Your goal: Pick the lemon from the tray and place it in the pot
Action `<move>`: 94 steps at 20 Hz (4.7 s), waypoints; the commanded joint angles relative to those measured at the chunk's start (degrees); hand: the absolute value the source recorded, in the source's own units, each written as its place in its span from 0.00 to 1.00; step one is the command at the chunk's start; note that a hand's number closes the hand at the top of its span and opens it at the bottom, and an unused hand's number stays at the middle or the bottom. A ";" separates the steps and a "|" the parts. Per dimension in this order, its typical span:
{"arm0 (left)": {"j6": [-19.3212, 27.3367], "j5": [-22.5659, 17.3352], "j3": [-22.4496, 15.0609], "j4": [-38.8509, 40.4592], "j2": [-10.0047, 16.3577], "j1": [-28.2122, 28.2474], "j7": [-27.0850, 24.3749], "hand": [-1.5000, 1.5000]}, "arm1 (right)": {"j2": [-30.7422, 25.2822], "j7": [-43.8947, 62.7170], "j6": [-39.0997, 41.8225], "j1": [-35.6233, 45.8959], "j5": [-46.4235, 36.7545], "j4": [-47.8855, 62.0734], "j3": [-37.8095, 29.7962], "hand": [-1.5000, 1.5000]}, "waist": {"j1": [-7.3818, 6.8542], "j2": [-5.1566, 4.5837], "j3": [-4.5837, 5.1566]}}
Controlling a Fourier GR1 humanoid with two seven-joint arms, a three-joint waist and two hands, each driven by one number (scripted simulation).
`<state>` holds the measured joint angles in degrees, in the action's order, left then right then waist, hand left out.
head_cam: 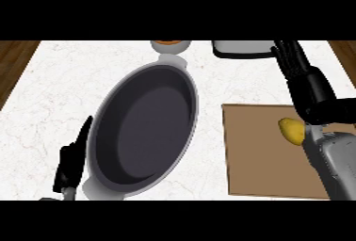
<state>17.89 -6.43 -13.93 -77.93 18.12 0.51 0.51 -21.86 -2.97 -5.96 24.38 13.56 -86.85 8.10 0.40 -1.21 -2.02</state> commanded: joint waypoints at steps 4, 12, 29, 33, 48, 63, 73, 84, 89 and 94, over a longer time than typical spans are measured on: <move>0.98 1.52 5.25 -2.44 7.19 0.45 -0.20 0.50 | -8.76 5.13 5.08 -13.22 5.57 10.87 -8.56 1.00 | 0.53 1.10 1.81; -2.70 -1.10 7.91 -4.97 10.54 2.60 0.00 0.50 | -16.51 -23.94 -10.27 -27.64 -15.90 15.09 -11.44 0.00 | 1.06 1.46 1.82; -6.31 0.66 9.57 -9.41 9.95 0.47 6.30 0.50 | -30.13 5.81 16.52 -15.25 -19.54 8.08 -3.81 0.00 | -1.52 1.09 2.09; -6.52 1.06 8.34 -9.11 8.47 0.23 5.15 0.50 | -30.46 16.93 23.17 -9.06 -23.37 8.56 3.48 0.00 | -3.15 0.75 2.15; -7.51 4.60 12.45 -8.18 5.93 -0.65 6.18 0.50 | -19.85 26.85 40.86 0.43 -28.92 15.18 6.14 0.00 | -0.73 1.17 2.02; -14.79 4.25 18.00 -11.30 5.26 4.55 6.21 0.50 | -8.80 28.97 43.09 3.79 -41.75 23.68 5.01 0.00 | -0.92 1.19 2.02; -13.79 8.76 18.96 -11.78 1.46 2.07 7.34 0.50 | -9.19 17.63 38.29 4.40 -50.57 34.33 0.85 0.00 | -0.97 1.12 2.00; -13.46 12.93 19.83 -7.59 -1.78 -0.54 5.13 0.50 | -4.03 10.35 35.43 6.47 -58.21 38.69 2.55 1.00 | -0.91 1.07 2.01; -17.03 11.19 21.21 -16.45 -0.49 1.40 12.67 0.50 | -5.31 9.81 38.42 5.42 -58.64 36.27 -0.48 1.00 | -0.84 1.21 2.00; -16.70 12.39 21.68 -10.54 -1.38 -0.05 8.40 0.50 | 7.08 21.77 37.24 3.84 -59.99 25.16 3.23 1.00 | 0.00 1.54 2.13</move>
<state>1.17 5.67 7.49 -90.31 16.84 1.22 9.73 -24.57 10.39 32.34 28.31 -45.50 -55.46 8.17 -0.08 0.18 0.14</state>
